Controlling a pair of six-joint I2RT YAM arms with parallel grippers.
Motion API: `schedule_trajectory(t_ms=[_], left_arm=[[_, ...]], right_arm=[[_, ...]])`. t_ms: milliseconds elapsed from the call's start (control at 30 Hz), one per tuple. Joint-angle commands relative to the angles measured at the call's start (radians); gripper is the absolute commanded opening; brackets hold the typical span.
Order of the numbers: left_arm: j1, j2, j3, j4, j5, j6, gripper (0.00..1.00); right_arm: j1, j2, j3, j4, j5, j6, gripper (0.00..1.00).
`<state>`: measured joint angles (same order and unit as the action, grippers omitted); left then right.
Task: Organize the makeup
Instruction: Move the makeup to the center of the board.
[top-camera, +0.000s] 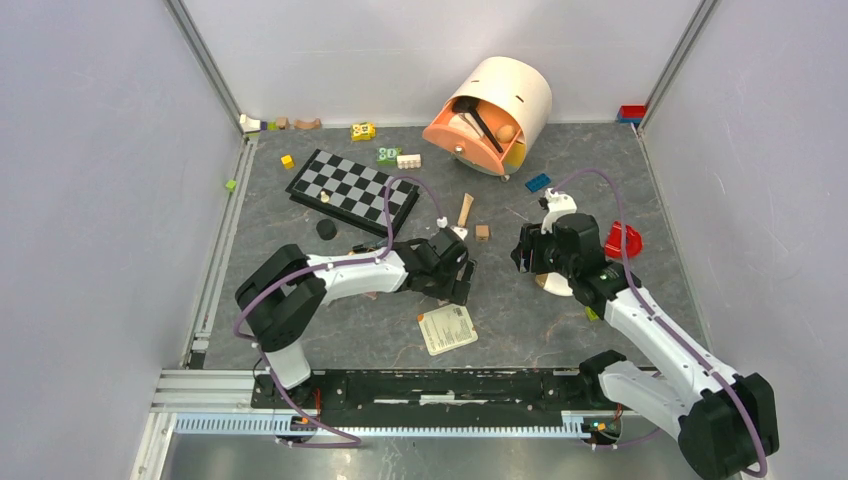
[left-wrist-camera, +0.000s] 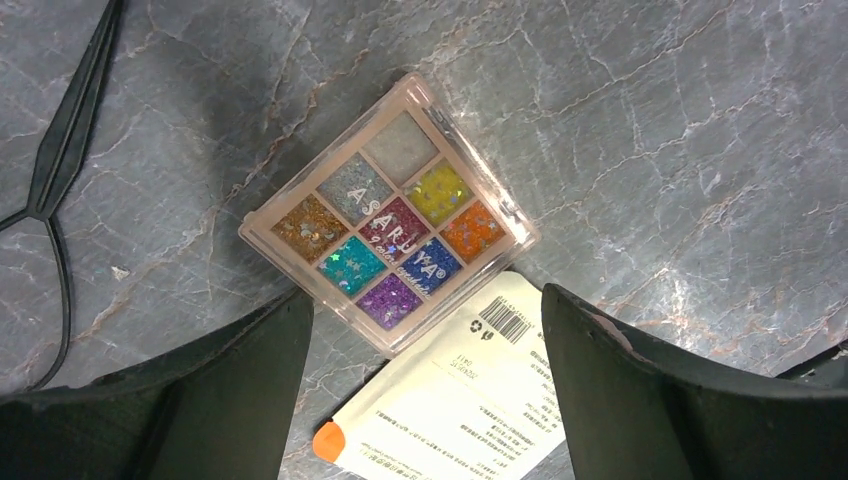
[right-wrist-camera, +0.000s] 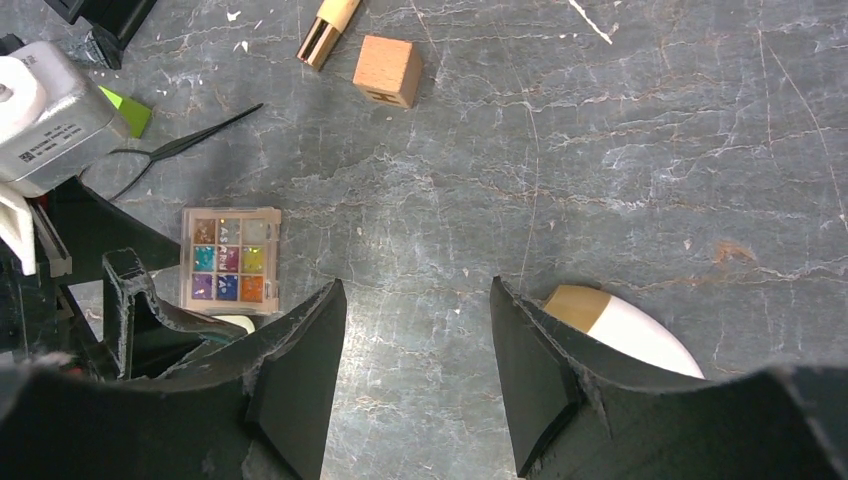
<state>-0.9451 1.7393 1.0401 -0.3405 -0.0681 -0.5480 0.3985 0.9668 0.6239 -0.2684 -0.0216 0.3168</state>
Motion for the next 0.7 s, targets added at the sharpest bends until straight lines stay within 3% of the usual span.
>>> schedule_trajectory(t_ms=[0,267,667], left_arm=[[-0.006,-0.006,0.052,0.01,-0.021,0.042,0.91],[0.01,-0.093,0.024,-0.029,-0.134,0.126,0.95],[0.078,-0.118,-0.015,0.013,-0.103,0.115,0.96]], right_arm=[[-0.001,-0.032,-0.008,0.007,0.015,-0.003,0.61],[-0.001,-0.029,-0.021,0.004,0.029,-0.005,0.62],[0.0,-0.03,-0.026,0.0,0.028,-0.008,0.62]])
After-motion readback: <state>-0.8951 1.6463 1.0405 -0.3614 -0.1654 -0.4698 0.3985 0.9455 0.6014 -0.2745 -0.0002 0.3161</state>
